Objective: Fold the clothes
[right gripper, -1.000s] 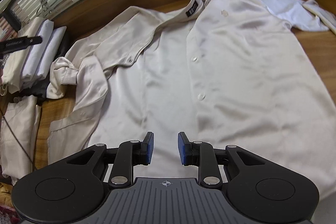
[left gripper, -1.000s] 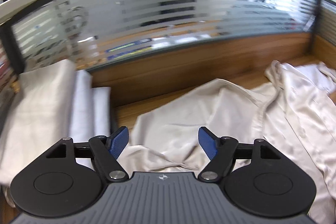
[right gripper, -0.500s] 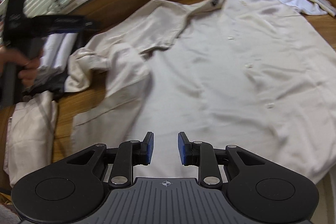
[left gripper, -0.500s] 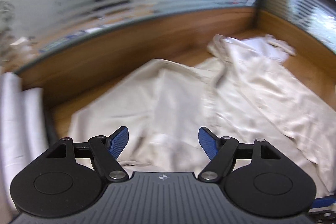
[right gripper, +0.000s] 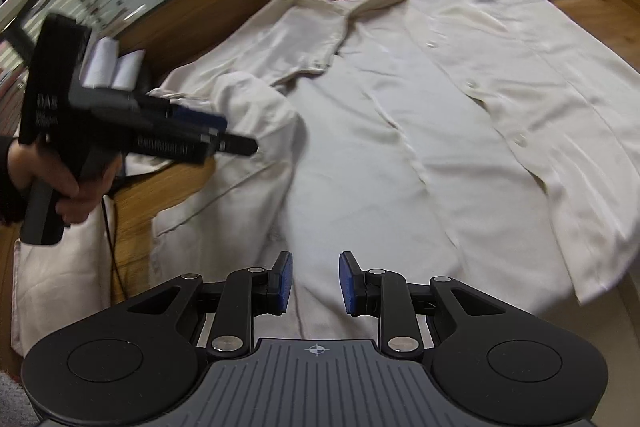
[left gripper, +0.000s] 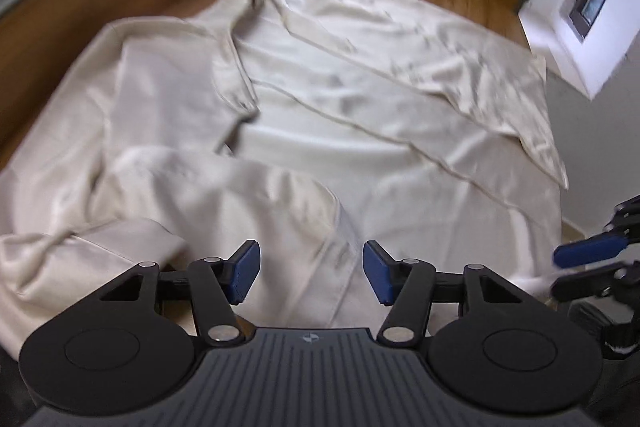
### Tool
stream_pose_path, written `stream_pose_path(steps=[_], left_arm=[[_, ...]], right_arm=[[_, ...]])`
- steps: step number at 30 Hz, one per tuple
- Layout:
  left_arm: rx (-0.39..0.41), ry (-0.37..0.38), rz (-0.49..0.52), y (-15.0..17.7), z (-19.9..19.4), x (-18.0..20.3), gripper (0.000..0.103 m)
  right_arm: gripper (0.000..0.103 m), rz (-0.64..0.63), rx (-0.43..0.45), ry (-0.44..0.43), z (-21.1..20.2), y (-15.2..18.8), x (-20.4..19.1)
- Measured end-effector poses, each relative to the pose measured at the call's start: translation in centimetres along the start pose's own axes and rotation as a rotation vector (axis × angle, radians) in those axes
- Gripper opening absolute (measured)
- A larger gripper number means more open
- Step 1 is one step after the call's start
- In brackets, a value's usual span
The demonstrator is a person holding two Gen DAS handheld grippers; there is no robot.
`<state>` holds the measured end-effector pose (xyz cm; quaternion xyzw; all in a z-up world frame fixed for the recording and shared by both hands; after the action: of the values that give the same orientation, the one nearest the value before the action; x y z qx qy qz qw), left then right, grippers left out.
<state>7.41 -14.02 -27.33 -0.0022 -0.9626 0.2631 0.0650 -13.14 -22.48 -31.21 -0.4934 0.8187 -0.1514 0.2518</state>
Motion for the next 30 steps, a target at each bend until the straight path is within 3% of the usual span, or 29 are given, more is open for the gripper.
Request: stream_pose_path(steps=[1,3,4,5,9,15,22,24,26,30], left_arm=[[-0.011,0.009,-0.004,0.1,0.4,0.1,0.056],[-0.032,0.041,-0.019,0.2,1.0,0.3,0.027],[-0.037,0.063,-0.024,0.0,1.1,0.5,0.007],[-0.033,0.084,-0.024,-0.3,1.1,0.9,0.004],[0.034,0.152,-0.007,-3.4,0.0,3.1,0.004],[0.116,0.223,0.044,-10.7,-0.5,7.0,0.004],[0.108,0.230,0.096,-17.4,3.5,11.3,0.005],[0.099,0.215,0.108,-18.5,4.4,12.0,0.010],[0.099,0.207,0.113,-19.1,4.8,12.2,0.032],[0.133,0.199,0.115,-19.1,3.7,11.6,0.052]], right_arm=[[0.028,0.012,0.000,0.011,-0.2,0.3,0.3],[0.028,0.035,-0.002,0.030,-0.6,0.8,0.9],[0.028,0.046,-0.003,0.039,-0.8,1.1,1.2],[0.028,0.057,-0.004,0.048,-0.9,1.4,1.5],[0.028,0.098,-0.001,0.080,-1.8,2.4,3.1],[0.028,0.161,0.010,0.119,-3.0,3.0,5.5],[0.028,0.211,0.048,0.154,-4.3,3.0,7.5],[0.028,0.222,0.054,0.161,-4.4,2.9,7.9],[0.028,0.225,0.058,0.166,-4.5,2.8,8.1],[0.028,0.222,0.067,0.168,-4.3,2.3,8.1]])
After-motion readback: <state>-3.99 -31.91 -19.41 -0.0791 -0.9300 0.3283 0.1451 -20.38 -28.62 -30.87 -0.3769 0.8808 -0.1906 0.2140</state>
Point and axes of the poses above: each gripper's, at about its wrist camera, not at the fingertips, and z roughly the way its jaws point, x to its right, y to its underside, the point moved 7 cm from there along z, roughly the way its jaws point, and after that the axes turned 3 degrees about y, right-handed, at the moved point
